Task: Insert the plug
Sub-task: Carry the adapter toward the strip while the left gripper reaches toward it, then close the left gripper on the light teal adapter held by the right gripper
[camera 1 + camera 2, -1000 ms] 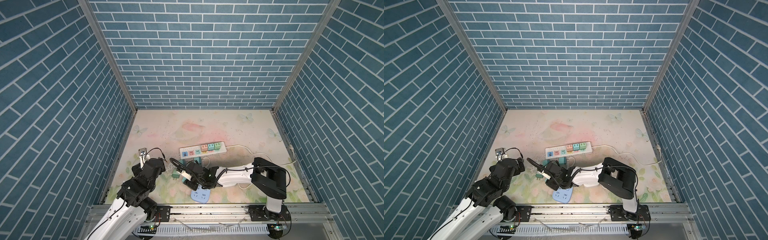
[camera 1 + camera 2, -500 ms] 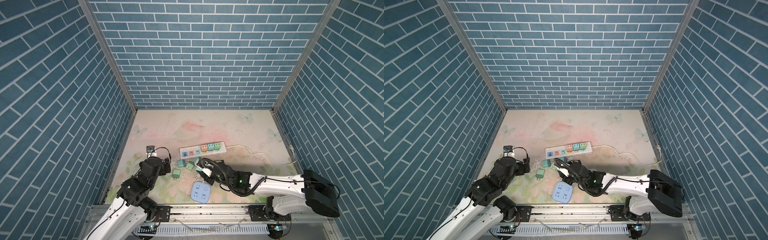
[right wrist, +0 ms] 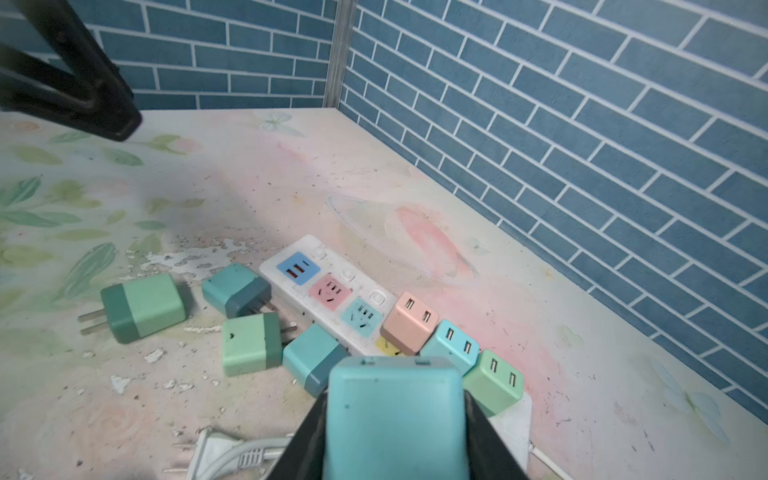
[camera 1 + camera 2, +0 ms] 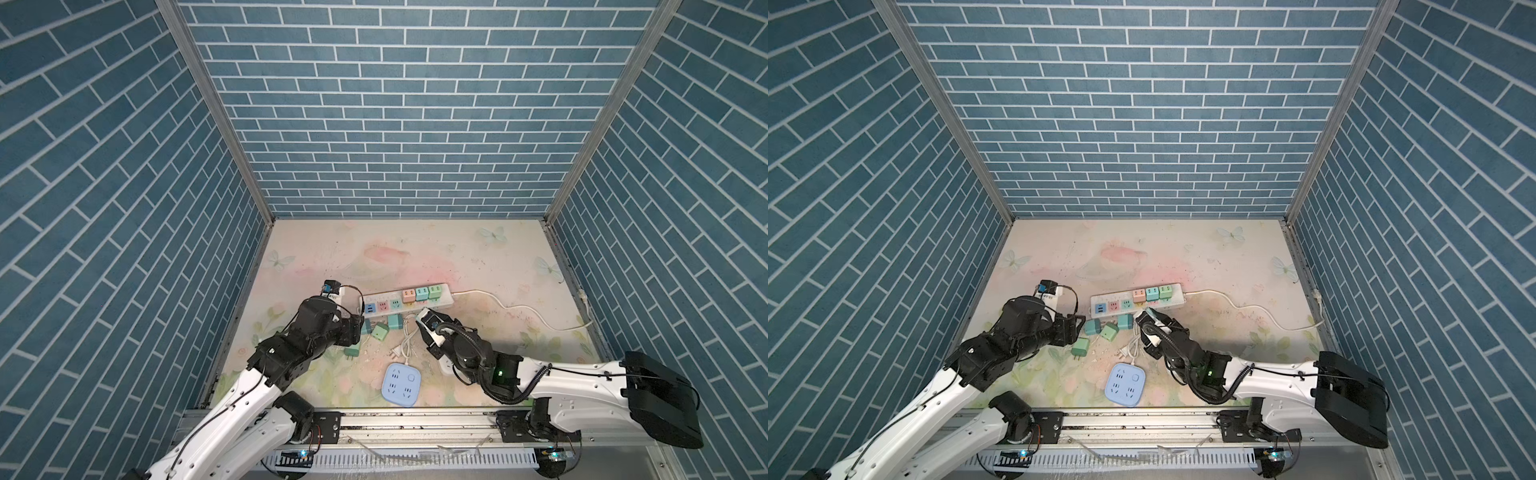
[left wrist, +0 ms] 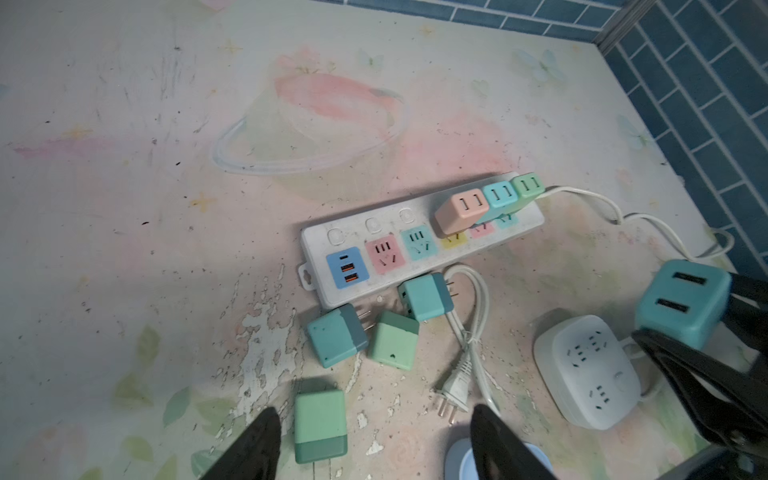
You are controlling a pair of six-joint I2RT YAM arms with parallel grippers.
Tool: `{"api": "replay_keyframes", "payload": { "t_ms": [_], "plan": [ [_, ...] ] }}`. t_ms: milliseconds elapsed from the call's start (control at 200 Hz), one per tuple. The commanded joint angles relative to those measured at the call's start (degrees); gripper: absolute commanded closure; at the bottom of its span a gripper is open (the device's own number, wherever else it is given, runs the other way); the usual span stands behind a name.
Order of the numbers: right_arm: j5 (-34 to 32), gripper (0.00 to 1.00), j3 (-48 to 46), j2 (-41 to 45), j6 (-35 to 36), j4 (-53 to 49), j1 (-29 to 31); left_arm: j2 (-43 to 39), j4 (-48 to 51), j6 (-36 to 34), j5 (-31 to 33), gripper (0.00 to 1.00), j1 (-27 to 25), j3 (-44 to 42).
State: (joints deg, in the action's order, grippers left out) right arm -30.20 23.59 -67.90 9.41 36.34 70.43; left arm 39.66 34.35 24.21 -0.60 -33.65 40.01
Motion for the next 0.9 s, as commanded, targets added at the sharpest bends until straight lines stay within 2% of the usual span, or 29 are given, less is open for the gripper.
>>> {"api": "replay_keyframes", "payload": {
  "t_ms": [0,70,120,200,335,440,640,895],
  "plan": [
    [-3.82,1.0,-4.13,2.0,6.54,11.86,-0.35,-2.05,-0.12,-0.02,-3.54,0.32,-0.66,0.42],
    [-9.09,1.0,-3.78,3.36,6.63,9.37,-0.57,-2.57,0.42,0.37,-4.72,0.37,-1.05,0.42],
    [-9.8,1.0,-3.53,4.62,5.88,5.49,-0.76,-2.7,0.08,0.79,-5.62,0.41,-1.61,0.55],
    [-3.74,1.0,-5.41,7.14,4.81,3.48,-1.4,-2.48,-1.38,1.27,-6.52,0.42,-3.29,0.98],
    [10.59,1.0,-5.89,11.1,2.59,-1.17,-4.87,0.2,-4.69,0.16,-7.41,0.42,-7.88,2.23],
    [17.36,1.0,-6.1,12.24,3.84,-2.79,-5.57,2.92,-9.09,-0.54,-9.5,0.42,-11.33,2.4],
    [24.59,1.0,-7.29,12.98,5.27,-2.02,-5.81,9.38,-14.29,-0.44,-8.85,0.42,-16.89,4.78],
    [30.99,1.0,-9.01,14.28,6.63,1.64,-5.6,15.15,-18.79,1.22,-10.73,0.42,-18.29,6.9]
  ]
}}
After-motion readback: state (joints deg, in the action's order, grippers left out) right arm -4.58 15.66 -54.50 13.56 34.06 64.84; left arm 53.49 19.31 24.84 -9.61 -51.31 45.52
